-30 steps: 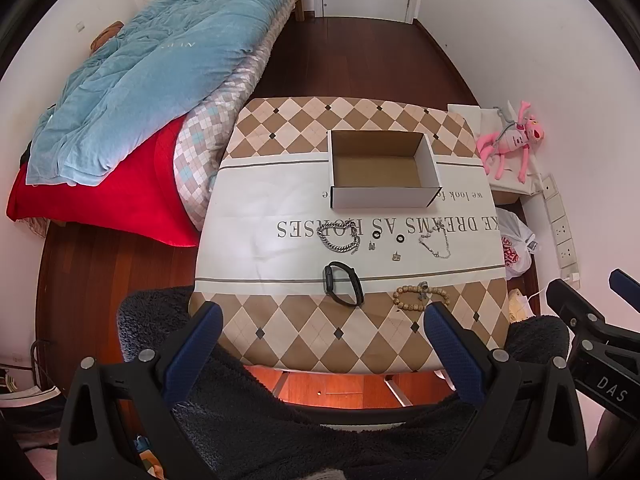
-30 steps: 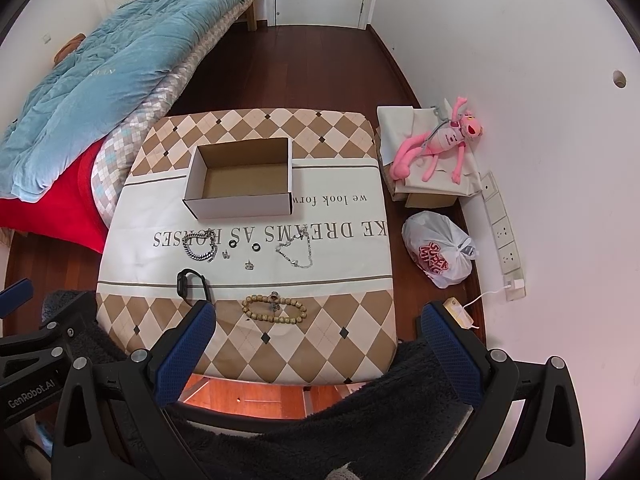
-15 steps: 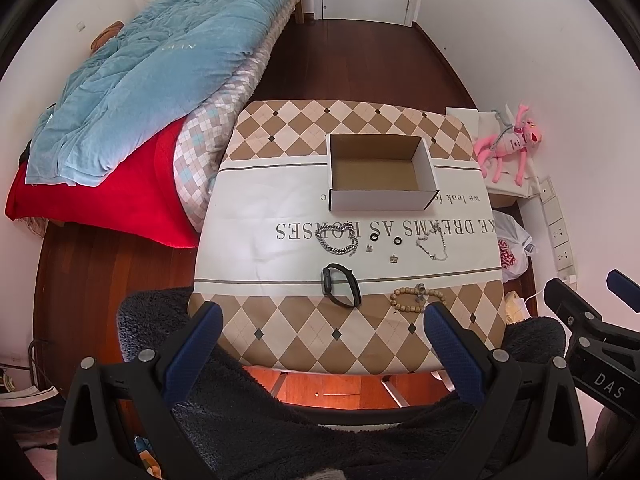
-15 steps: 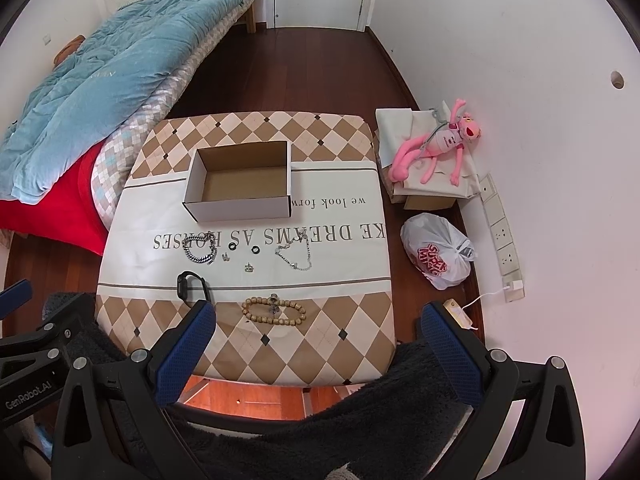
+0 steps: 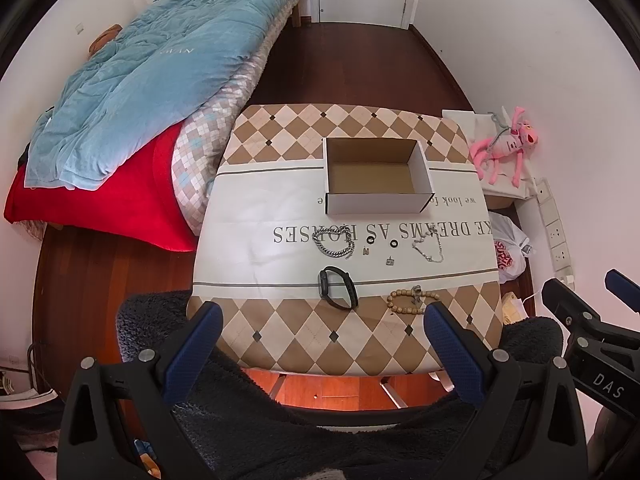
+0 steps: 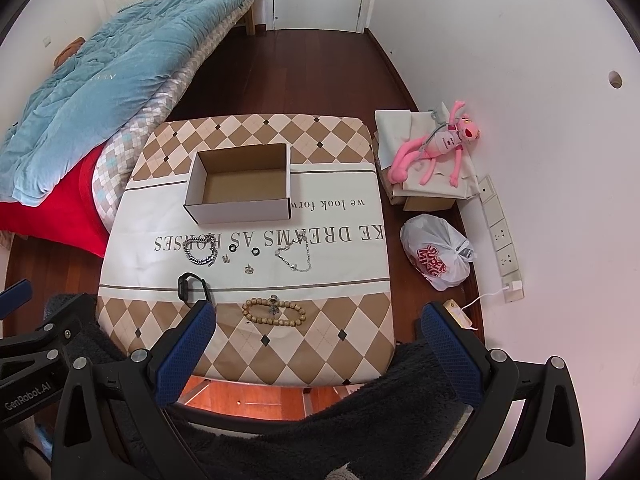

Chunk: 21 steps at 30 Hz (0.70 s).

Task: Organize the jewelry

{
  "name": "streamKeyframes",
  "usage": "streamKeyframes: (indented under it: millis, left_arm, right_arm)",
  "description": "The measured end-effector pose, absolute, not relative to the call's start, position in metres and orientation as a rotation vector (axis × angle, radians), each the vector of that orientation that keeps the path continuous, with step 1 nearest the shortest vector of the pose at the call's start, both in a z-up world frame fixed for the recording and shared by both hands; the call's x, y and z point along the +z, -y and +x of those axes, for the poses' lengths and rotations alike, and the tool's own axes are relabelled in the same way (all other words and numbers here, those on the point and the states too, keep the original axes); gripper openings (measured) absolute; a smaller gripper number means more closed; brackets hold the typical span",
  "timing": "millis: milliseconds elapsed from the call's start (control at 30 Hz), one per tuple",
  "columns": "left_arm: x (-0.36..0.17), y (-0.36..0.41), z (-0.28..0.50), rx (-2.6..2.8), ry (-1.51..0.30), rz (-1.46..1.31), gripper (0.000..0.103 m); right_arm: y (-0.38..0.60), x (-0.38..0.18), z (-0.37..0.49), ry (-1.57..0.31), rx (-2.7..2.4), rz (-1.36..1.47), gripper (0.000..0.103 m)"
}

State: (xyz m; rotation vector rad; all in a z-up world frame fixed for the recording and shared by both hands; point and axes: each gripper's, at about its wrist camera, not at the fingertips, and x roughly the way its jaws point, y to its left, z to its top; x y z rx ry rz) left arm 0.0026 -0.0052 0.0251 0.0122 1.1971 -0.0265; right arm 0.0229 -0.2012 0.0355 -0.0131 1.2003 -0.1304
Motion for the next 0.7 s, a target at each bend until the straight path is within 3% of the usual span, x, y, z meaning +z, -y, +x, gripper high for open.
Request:
streamKeyframes:
  millis: [567,700]
  left_arm:
    - [0.021,0.006,0.004,-0.045,-1.144,0.008,0.102]
    - [-0.004,0.003,0.025,-0.033,-1.112,0.014,0.102]
  right_arm:
    - [0.207,0.042,0.026,-1.185,-0.128,0.028,0.103]
    - [0.222,0.013,0.039,-1.208,-0.142,0.078,0.103]
